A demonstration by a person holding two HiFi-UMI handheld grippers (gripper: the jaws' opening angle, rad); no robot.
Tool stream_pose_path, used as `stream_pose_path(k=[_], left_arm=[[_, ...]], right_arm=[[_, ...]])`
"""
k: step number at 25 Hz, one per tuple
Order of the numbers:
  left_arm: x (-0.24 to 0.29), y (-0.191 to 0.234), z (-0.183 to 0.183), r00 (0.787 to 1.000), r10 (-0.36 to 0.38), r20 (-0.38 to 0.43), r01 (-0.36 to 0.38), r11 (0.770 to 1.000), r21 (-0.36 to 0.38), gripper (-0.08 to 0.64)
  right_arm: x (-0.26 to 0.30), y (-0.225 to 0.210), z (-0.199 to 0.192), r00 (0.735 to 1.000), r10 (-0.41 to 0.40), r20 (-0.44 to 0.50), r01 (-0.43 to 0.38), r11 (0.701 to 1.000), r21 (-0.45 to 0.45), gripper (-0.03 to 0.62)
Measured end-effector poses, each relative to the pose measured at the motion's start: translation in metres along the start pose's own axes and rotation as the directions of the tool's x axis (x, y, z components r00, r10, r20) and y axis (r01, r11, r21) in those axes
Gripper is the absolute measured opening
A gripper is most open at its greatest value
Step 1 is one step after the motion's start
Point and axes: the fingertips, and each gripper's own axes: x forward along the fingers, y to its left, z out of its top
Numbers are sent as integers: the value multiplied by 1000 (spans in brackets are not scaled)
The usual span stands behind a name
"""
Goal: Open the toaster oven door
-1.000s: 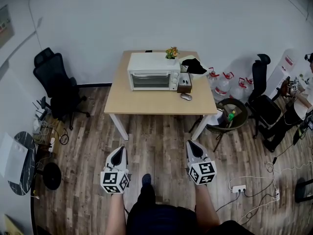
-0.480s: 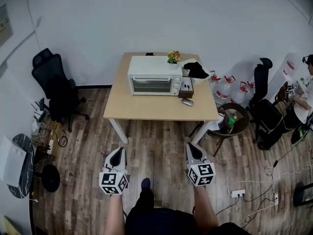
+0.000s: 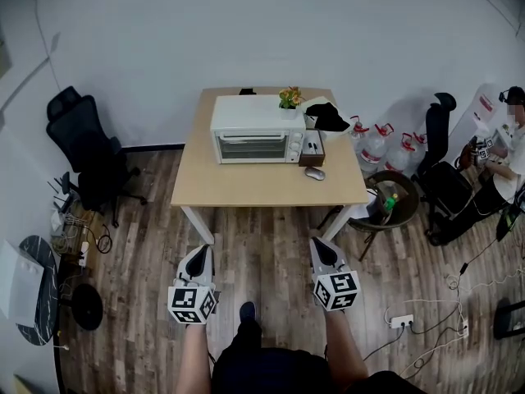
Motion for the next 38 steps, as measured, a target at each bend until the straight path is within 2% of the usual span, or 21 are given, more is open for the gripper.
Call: stream_pose_path(k=[17, 26, 30, 38], left_arm=[[47, 46, 29, 1000, -14, -6, 14, 1000, 13, -2], [84, 69, 32, 999, -47, -8, 47, 999, 13, -2], [102, 75, 31, 996, -85, -13, 85, 996, -13, -2], [130, 95, 33, 993, -115, -14, 115, 993, 9, -2]], right_arm=[[66, 7, 26, 1000, -1, 9, 1, 1000, 6, 12], [94, 5, 34, 999, -34, 21, 34, 999, 8, 12], [105, 3, 32, 998, -57, 14, 57, 998, 12, 12], [130, -4, 28, 995, -97, 12, 97, 995, 28, 12]])
